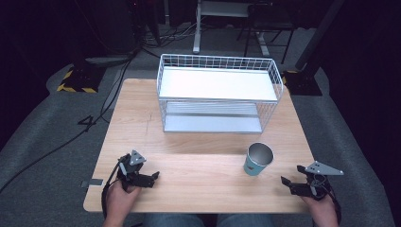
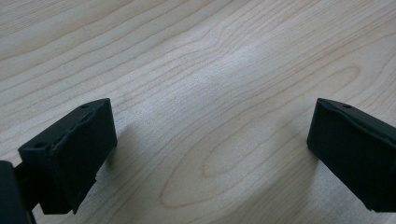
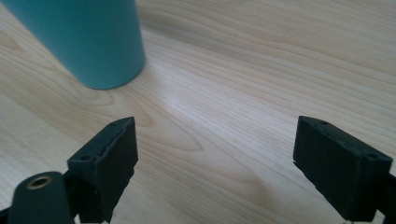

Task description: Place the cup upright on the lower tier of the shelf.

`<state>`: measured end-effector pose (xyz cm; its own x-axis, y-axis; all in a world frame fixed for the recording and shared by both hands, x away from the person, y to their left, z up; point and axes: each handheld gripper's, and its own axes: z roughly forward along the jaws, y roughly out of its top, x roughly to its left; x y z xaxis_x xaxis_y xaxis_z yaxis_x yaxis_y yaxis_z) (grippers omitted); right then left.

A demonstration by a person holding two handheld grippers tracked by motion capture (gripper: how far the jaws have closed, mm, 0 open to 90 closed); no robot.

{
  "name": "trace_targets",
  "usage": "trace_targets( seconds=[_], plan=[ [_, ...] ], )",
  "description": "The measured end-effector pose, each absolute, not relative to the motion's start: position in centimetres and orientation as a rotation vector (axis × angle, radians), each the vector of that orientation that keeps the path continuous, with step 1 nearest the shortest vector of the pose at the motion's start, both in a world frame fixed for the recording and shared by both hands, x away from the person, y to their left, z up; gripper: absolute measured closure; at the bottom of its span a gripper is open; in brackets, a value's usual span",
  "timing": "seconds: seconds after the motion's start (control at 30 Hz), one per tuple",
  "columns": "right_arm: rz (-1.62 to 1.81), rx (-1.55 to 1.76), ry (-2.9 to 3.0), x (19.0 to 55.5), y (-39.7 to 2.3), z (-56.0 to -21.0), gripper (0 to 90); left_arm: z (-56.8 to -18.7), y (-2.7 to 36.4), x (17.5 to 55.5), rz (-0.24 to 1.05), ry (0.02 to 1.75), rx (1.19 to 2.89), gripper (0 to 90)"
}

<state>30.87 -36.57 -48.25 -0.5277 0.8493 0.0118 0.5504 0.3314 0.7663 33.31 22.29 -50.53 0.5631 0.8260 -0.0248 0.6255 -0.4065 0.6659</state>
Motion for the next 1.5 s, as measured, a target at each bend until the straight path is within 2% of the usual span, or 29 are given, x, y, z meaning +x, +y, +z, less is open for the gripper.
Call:
trace_targets(
  seconds=[0.73,1.17,1.5],
  plan=[
    [1.143,1.121,2.325,31.2,-31.5,-48.1,12.9,-50.5,22.2,33.4,0.410,1.159,2.166,2.0],
    [1.169,1.107,2.302,32.8,-27.9,-49.3,11.2,-50.5,22.2,33.4,0.411,1.159,2.166,2.0],
    [1.201,1.130,2.242,33.8,-26.9,-49.7,12.0,-50.5,22.2,33.4,0.411,1.159,2.166,2.0]
  ],
)
